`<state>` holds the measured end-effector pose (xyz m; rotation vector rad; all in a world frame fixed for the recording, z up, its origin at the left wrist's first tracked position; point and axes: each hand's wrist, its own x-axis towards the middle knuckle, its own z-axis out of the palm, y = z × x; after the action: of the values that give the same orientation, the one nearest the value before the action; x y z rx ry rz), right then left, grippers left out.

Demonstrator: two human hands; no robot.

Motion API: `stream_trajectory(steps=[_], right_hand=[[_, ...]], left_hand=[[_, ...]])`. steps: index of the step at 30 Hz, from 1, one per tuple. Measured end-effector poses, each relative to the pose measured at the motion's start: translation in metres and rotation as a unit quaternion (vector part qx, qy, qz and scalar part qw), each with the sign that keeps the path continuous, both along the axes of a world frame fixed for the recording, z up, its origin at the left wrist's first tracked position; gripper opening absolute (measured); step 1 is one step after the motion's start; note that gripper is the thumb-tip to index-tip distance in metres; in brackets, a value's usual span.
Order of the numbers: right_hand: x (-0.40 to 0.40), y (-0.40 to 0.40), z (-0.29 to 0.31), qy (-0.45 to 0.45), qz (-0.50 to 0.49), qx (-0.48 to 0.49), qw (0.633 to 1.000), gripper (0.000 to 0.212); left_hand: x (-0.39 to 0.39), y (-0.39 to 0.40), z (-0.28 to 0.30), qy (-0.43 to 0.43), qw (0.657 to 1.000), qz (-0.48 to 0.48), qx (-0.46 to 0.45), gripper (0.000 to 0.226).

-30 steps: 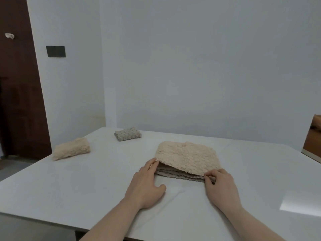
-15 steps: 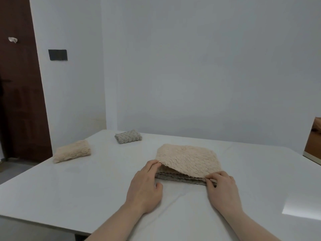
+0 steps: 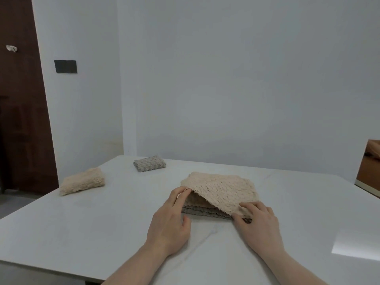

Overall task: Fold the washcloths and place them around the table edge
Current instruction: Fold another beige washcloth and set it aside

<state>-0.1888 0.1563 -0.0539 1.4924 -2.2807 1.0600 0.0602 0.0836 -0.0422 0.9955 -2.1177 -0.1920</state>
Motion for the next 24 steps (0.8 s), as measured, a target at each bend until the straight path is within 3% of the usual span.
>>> stream_trajectory(steps=[3,8,11,17,24], right_hand=[[0.001,0.002,0.002,0.008,-0.004,0.034,0.999,0.045],[-0.002,0.003,0.001,-0.007,-0.036,-0.017,0.999,0.009],[-0.002,0.003,0.001,-0.03,-0.045,-0.052,0.997,0.011],[-0.004,0.004,0.0,-0.052,-0.048,-0.044,0.997,0.034],[-0.001,0.002,0.002,-0.052,-0.062,-0.081,0.993,0.007]], left_hand=[[0.0,-0.001,0.0,0.005,1.0,-0.002,-0.005,0.07],[0.0,-0.003,-0.002,0.002,1.0,0.004,-0.013,0.069],[-0.001,-0.005,-0.004,0.002,1.0,0.008,-0.02,0.064],[-0.001,-0.012,-0.01,0.018,0.999,0.034,-0.02,0.018],[-0.001,-0.011,-0.01,0.027,0.998,0.052,0.029,0.021]])
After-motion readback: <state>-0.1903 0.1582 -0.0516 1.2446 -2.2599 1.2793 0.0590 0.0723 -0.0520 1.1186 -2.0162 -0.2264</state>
